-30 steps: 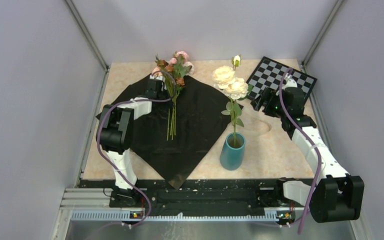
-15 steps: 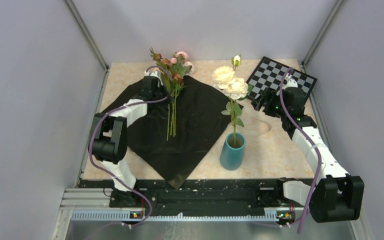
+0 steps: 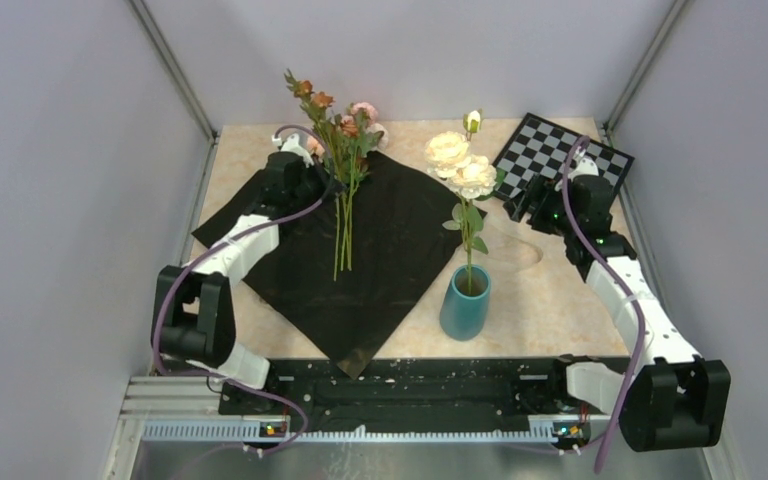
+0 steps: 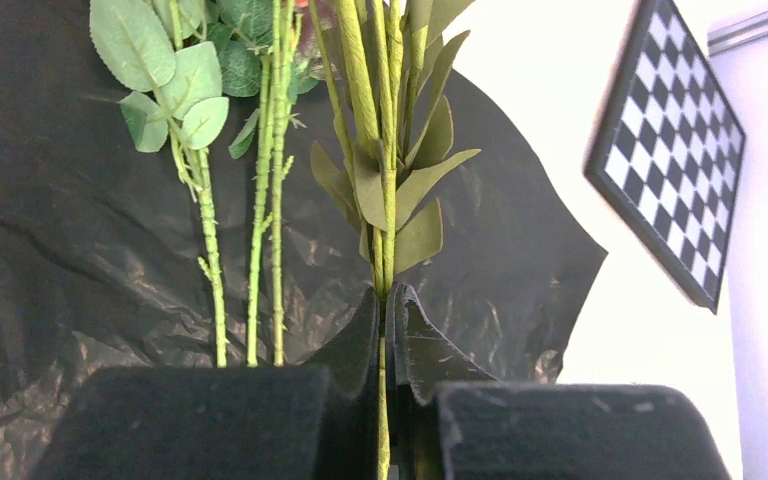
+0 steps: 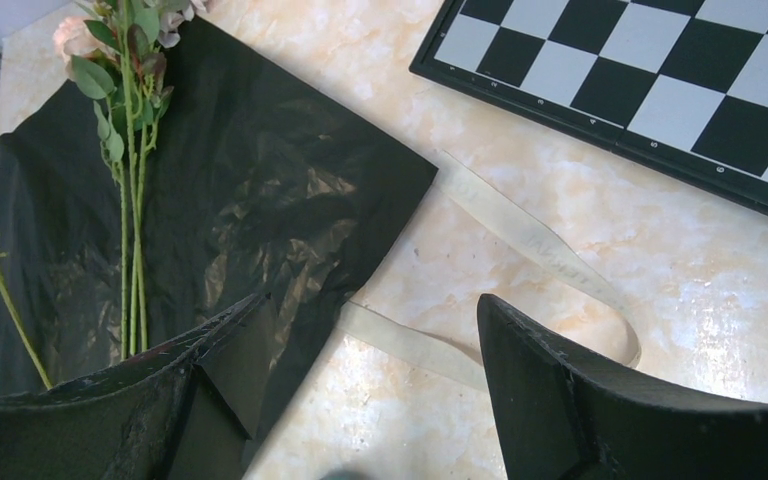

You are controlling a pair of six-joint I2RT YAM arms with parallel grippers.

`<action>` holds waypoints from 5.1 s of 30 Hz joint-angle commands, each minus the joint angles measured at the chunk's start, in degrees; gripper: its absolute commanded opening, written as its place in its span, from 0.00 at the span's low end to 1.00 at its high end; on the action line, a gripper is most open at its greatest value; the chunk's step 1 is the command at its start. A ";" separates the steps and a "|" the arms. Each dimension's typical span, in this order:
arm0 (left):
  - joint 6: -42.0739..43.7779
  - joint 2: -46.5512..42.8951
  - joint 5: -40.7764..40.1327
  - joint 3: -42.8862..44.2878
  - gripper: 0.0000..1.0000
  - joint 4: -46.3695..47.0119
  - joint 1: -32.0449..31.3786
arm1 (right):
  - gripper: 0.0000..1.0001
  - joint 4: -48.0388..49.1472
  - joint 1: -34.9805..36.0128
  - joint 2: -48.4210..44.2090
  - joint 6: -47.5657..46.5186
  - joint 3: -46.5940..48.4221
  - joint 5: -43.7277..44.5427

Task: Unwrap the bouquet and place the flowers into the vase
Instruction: Pick up the fake flower from the wrapping paper, then insert the fake flower into the vase.

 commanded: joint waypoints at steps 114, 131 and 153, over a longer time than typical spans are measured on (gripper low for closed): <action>14.33 -34.49 1.61 -0.04 0.99 -17.84 -7.90 | 0.00 -23.64 34.29 -14.31 -18.80 39.02 -1.78; 11.72 -35.99 0.59 -7.15 0.99 -16.63 -7.33 | 0.00 -12.39 34.31 -19.90 -13.31 23.96 2.98; 12.38 -33.60 1.31 -9.42 0.99 -15.22 -6.08 | 0.00 -10.64 34.29 -27.34 -6.26 6.70 6.54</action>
